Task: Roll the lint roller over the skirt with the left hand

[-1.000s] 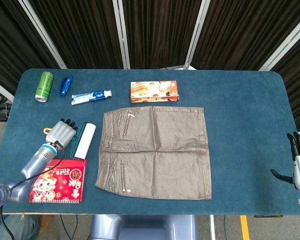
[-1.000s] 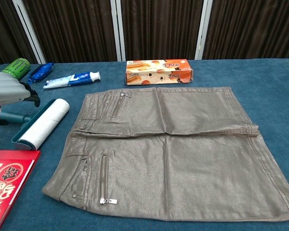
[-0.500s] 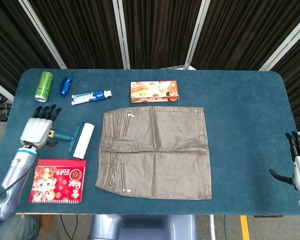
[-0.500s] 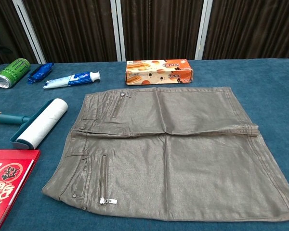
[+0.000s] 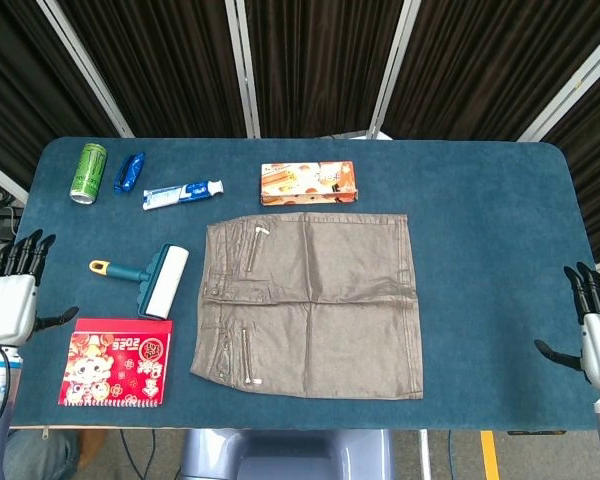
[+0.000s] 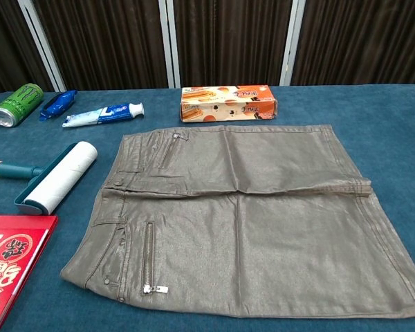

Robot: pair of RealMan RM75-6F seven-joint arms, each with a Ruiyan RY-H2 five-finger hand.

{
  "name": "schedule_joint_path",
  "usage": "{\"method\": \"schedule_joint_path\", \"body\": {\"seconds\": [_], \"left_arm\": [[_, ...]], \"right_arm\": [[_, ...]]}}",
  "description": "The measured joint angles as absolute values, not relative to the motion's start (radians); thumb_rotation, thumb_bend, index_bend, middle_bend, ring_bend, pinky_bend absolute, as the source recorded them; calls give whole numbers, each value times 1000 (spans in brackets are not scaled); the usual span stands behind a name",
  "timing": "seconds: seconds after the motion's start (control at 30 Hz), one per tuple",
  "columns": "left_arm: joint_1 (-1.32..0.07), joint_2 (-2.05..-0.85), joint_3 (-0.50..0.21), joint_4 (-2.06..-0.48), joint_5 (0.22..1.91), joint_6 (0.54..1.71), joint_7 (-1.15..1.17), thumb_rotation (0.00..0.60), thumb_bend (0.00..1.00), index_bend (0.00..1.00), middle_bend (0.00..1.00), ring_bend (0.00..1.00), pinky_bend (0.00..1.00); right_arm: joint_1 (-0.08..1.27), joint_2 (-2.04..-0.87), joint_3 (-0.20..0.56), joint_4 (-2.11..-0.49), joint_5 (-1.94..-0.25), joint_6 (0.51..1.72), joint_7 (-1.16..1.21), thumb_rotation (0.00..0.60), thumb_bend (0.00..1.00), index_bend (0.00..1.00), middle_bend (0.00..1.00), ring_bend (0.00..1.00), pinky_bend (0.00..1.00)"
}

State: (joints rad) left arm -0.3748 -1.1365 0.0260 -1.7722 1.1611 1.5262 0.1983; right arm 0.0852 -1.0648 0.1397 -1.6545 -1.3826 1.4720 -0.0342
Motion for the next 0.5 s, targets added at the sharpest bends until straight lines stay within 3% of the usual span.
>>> {"method": "schedule_joint_path", "body": {"seconds": [0.5], "left_arm": [[-325,-1115,-18,-1745,1225,1476,135,600,0,0,0,0,0]], "right_arm": [[85,-1064,140,-1663,-1374,1471,-49,600,0,0,0,0,0]]}}
